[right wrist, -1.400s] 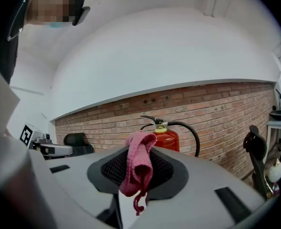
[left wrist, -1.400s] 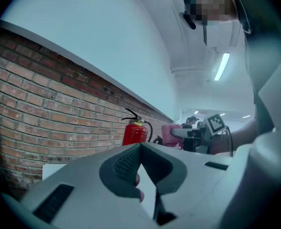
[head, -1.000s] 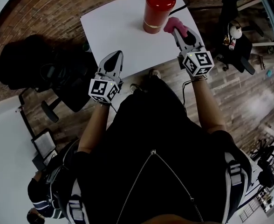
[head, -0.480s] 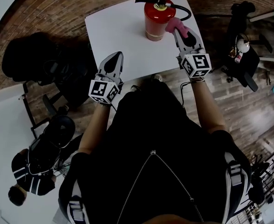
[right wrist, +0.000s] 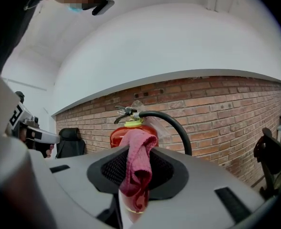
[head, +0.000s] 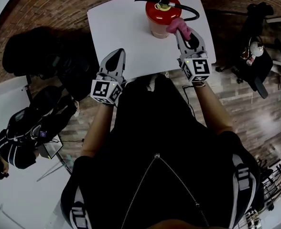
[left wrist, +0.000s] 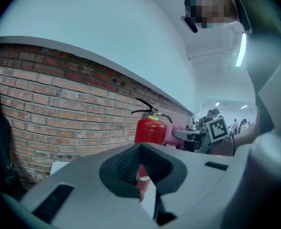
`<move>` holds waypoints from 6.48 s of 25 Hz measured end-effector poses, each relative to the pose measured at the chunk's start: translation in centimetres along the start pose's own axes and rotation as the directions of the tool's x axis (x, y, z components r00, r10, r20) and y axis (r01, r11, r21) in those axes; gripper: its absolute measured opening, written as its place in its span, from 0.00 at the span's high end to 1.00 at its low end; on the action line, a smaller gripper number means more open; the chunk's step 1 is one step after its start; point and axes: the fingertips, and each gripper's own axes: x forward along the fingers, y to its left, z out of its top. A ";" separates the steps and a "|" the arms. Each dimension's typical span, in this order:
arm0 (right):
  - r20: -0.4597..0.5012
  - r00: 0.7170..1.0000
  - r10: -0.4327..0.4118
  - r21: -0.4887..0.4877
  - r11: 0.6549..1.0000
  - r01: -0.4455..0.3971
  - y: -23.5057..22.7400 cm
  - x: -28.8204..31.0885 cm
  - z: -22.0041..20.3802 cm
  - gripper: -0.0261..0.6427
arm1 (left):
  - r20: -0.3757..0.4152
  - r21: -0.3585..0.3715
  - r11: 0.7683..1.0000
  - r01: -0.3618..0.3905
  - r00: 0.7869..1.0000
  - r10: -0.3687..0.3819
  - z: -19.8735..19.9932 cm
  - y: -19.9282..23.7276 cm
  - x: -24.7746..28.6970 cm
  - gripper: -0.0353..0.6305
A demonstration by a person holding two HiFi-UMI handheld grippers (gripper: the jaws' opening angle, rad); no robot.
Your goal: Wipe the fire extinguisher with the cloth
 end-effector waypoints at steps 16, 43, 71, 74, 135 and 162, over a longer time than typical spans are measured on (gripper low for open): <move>-0.110 0.988 -0.112 0.010 0.993 0.114 -0.3 0.9 -4.9 0.81 | -0.013 0.007 0.995 0.101 0.995 -0.101 0.5 3.3 1.1 0.92; -0.241 0.961 -0.134 0.059 0.987 0.153 -1.8 2.5 -14.6 0.81 | -0.052 0.012 0.997 0.076 0.996 -0.076 -1.5 3.5 -0.8 0.92; -0.430 0.885 -0.180 0.198 0.937 0.287 -2.6 3.7 -23.6 0.81 | -0.054 -0.009 1.000 -0.002 0.999 0.002 -3.1 4.6 -4.8 0.92; -0.437 0.881 -0.181 0.203 0.935 0.292 -2.8 3.9 -24.2 0.81 | -0.056 -0.006 1.000 -0.001 0.998 0.000 -3.2 4.5 -4.7 0.92; -0.318 0.935 -0.154 0.370 0.888 0.272 -2.3 -0.4 -18.5 0.81 | -0.035 0.018 0.989 0.150 0.988 -0.149 -2.1 1.5 -2.1 0.92; -0.023 0.986 -0.164 -0.164 0.974 0.158 5.7 -1.1 1.8 0.81 | 0.000 -0.020 0.976 0.216 0.976 -0.216 -0.6 1.0 -0.5 0.92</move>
